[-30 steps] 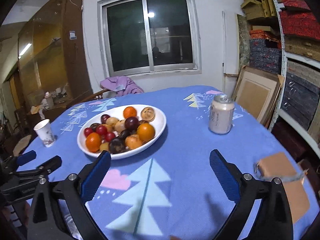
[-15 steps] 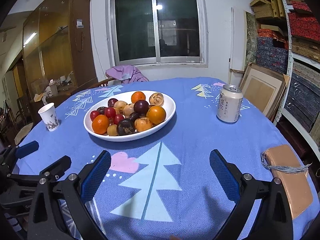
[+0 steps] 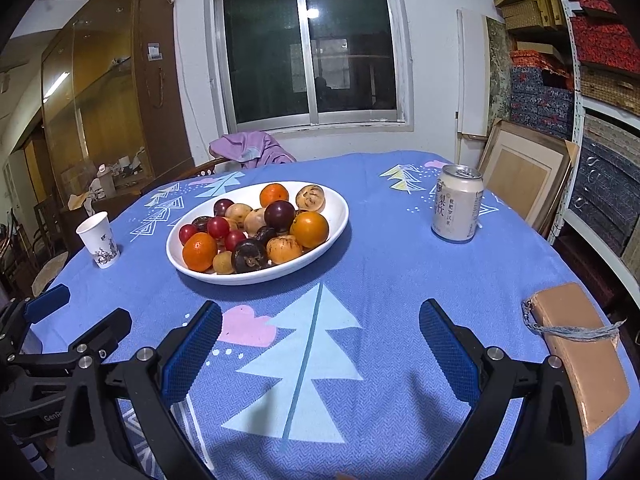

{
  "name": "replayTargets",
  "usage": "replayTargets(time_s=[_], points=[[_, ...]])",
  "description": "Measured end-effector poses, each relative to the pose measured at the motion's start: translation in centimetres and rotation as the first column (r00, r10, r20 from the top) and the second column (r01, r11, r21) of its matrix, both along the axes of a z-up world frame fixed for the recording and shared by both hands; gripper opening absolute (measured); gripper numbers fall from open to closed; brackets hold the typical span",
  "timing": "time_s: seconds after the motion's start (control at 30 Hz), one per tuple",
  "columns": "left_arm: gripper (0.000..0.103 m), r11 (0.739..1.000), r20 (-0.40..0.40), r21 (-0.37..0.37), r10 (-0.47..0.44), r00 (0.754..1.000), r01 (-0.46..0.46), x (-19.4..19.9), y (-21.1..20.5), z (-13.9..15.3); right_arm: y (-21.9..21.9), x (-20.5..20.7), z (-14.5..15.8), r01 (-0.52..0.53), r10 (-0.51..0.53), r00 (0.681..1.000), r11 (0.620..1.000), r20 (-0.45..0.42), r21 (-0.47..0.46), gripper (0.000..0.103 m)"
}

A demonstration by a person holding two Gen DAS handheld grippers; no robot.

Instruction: Organize fruits

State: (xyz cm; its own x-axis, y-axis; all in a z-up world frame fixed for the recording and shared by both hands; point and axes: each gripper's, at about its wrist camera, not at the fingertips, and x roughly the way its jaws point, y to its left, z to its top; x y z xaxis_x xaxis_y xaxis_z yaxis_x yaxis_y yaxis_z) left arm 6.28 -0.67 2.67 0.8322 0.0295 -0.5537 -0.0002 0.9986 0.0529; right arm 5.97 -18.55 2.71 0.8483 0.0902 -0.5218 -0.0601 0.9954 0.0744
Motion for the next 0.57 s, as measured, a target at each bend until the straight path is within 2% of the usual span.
replayTargets(time_s=[0.57], points=[[0.099, 0.999, -0.012, 0.009, -0.033, 0.999, 0.034, 0.09, -0.46, -0.2, 0.01, 0.01, 0.06, -0.003, 0.003, 1.0, 1.0, 0.0, 0.004, 0.1]])
